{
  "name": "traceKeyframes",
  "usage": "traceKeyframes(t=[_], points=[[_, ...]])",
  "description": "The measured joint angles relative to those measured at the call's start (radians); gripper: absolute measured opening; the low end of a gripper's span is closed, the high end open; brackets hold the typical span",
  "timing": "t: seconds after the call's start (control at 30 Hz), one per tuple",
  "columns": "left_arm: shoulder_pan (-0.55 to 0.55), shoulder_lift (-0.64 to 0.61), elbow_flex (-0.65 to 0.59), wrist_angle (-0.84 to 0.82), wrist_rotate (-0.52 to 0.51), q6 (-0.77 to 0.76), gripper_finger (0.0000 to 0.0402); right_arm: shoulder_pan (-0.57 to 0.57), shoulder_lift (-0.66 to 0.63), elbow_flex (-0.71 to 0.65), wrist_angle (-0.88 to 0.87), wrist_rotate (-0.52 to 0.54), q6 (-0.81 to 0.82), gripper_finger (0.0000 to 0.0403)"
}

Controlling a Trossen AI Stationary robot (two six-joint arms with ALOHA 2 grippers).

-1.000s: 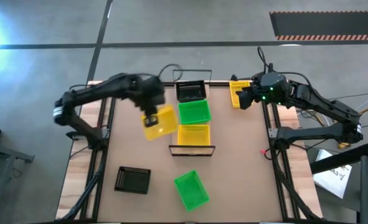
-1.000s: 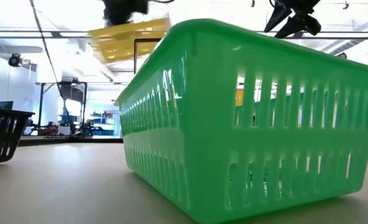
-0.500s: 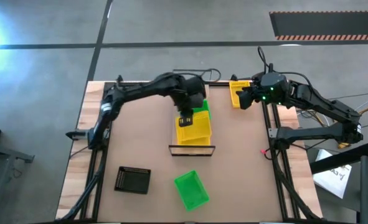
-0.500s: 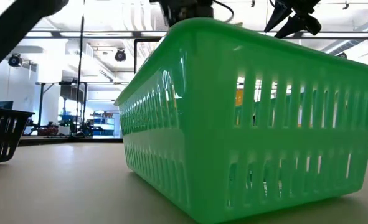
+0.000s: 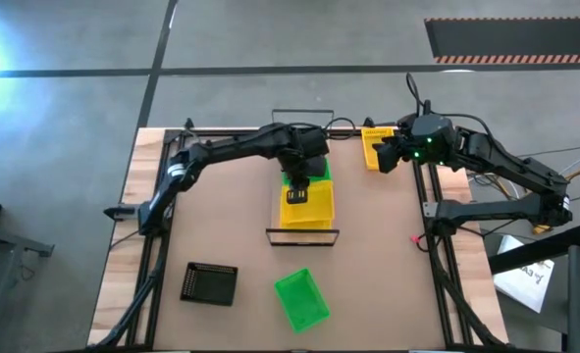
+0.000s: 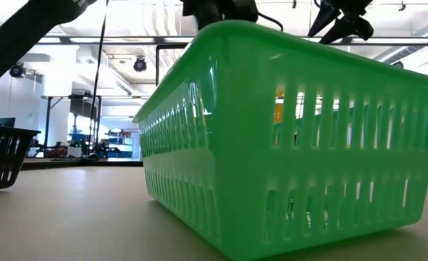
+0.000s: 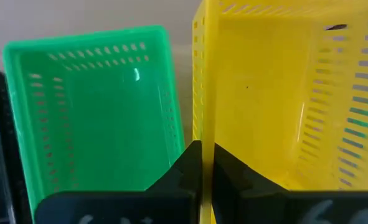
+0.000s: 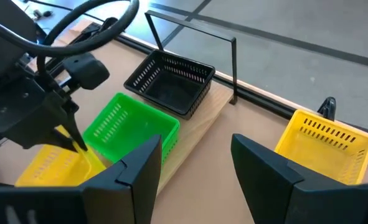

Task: Stack baskets on shelf by color
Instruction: Stack the bottom yellow bin on top of the yellow bin on the shelf

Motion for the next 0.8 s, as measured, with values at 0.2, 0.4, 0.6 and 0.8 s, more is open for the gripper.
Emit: traceKeyframes(t=[0.2, 0.4, 0.6, 0.8], points=[[-0.004, 0.000, -0.006, -0.003, 0.001, 0.002, 0.0019, 0.000, 0.000, 0.000, 0.000, 0.000, -0.001, 0.0185], [-0.010, 0.000, -0.039, -0.003, 0.002, 0.001, 0.0076, 0.000, 0.000, 0.000, 0.000, 0.000, -0.001, 0.0185], [-0.020, -0.001, -0.059, -0.004, 0.006, -0.008, 0.0122, 0.000, 0.000, 0.000, 0.001, 0.000, -0.001, 0.0185], [-0.032, -0.028, -0.041, -0.004, 0.026, -0.034, 0.0119, 0.000, 0.000, 0.000, 0.004, 0.000, -0.001, 0.0185]])
